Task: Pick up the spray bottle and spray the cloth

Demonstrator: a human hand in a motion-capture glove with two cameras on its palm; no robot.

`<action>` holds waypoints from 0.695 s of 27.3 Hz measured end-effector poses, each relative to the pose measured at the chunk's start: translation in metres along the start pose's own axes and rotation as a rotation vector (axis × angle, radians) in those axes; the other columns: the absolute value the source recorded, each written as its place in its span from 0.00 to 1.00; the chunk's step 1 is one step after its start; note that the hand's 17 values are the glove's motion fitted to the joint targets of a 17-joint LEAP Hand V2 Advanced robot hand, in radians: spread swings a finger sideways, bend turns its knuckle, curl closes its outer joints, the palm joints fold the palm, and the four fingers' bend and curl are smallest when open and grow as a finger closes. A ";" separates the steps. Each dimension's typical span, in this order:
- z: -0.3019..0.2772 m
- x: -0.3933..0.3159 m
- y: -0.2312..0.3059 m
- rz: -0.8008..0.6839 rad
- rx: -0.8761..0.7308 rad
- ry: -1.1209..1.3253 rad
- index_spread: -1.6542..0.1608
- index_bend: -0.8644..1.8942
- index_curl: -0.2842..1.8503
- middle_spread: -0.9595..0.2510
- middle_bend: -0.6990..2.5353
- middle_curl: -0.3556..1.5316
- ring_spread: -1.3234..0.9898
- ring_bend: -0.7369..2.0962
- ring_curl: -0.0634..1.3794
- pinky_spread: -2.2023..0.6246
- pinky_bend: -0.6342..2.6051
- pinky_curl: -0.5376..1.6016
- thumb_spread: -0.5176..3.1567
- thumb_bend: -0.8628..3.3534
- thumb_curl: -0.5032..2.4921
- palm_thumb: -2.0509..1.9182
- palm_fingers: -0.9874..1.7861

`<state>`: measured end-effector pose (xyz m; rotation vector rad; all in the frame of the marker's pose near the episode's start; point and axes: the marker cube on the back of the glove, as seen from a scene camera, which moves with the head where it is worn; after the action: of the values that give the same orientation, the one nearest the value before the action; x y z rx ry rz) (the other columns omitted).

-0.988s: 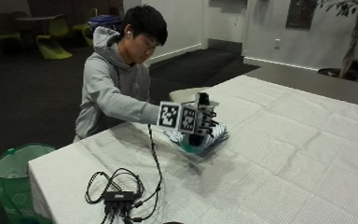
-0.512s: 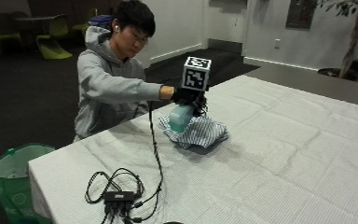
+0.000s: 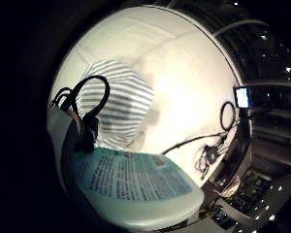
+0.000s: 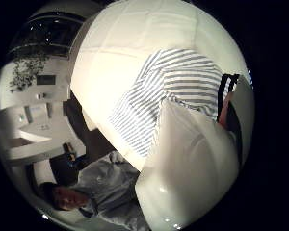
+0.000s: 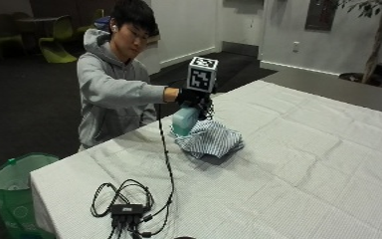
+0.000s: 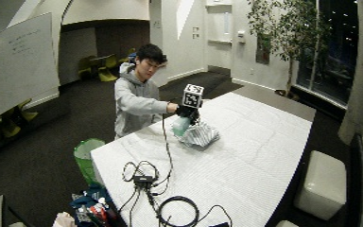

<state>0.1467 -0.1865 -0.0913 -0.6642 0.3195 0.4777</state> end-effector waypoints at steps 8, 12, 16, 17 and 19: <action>-0.034 0.007 0.005 -0.017 0.034 0.021 0.82 0.52 0.40 0.76 0.42 0.46 0.50 0.46 0.37 0.68 0.30 0.46 0.14 0.20 0.40 0.76 0.86; 0.000 0.012 -0.005 -0.039 -0.024 0.033 0.82 0.52 0.40 0.76 0.42 0.46 0.50 0.46 0.37 0.68 0.30 0.46 0.14 0.20 0.40 0.76 0.86; 0.035 -0.003 -0.014 -0.016 -0.062 0.000 0.82 0.52 0.40 0.76 0.43 0.46 0.50 0.46 0.37 0.68 0.30 0.46 0.14 0.20 0.40 0.76 0.86; 0.038 -0.007 -0.016 -0.022 -0.060 -0.016 0.82 0.52 0.40 0.76 0.43 0.46 0.50 0.46 0.37 0.68 0.30 0.46 0.14 0.20 0.40 0.76 0.86; 0.038 -0.018 -0.017 -0.047 -0.041 -0.048 0.82 0.52 0.40 0.76 0.43 0.46 0.50 0.46 0.37 0.68 0.30 0.46 0.14 0.20 0.40 0.76 0.86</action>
<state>0.1451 -0.1788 -0.0470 -0.6971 0.2490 0.4559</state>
